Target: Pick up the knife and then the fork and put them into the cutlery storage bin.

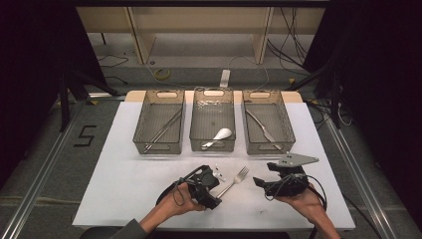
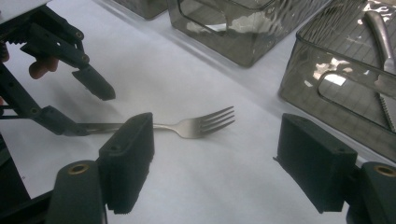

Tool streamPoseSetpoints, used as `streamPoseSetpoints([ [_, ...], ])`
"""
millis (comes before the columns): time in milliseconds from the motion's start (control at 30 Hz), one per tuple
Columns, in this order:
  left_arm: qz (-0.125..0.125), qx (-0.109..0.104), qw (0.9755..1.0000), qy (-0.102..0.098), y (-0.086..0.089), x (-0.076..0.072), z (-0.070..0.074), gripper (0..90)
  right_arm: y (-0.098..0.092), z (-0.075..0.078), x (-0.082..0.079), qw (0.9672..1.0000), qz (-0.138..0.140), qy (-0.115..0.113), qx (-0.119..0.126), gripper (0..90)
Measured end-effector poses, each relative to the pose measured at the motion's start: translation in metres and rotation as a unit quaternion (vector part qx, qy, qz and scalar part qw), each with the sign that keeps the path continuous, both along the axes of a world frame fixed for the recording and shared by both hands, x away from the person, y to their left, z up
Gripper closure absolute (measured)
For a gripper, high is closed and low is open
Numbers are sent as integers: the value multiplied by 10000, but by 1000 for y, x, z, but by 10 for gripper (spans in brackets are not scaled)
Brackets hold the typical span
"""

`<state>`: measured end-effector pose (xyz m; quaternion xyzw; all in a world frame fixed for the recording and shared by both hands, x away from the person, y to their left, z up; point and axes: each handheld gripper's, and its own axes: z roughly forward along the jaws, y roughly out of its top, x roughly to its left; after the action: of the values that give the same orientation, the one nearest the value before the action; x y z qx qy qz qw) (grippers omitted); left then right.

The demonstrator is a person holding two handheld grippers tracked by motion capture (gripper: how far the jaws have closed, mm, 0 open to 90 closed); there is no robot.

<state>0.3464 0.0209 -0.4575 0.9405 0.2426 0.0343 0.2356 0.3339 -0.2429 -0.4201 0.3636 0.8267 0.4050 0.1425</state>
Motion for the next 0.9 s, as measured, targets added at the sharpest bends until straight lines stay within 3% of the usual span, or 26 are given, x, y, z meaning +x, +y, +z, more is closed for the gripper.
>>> streamPoseSetpoints([
  [400,-26,256,9996,-95,-5,0,-7,533,1,-1,0,10000,37,60,40,281],
  [900,19,174,9998,-7,-3,2,-9,655,2,-2,0,9999,88,65,9,282],
])
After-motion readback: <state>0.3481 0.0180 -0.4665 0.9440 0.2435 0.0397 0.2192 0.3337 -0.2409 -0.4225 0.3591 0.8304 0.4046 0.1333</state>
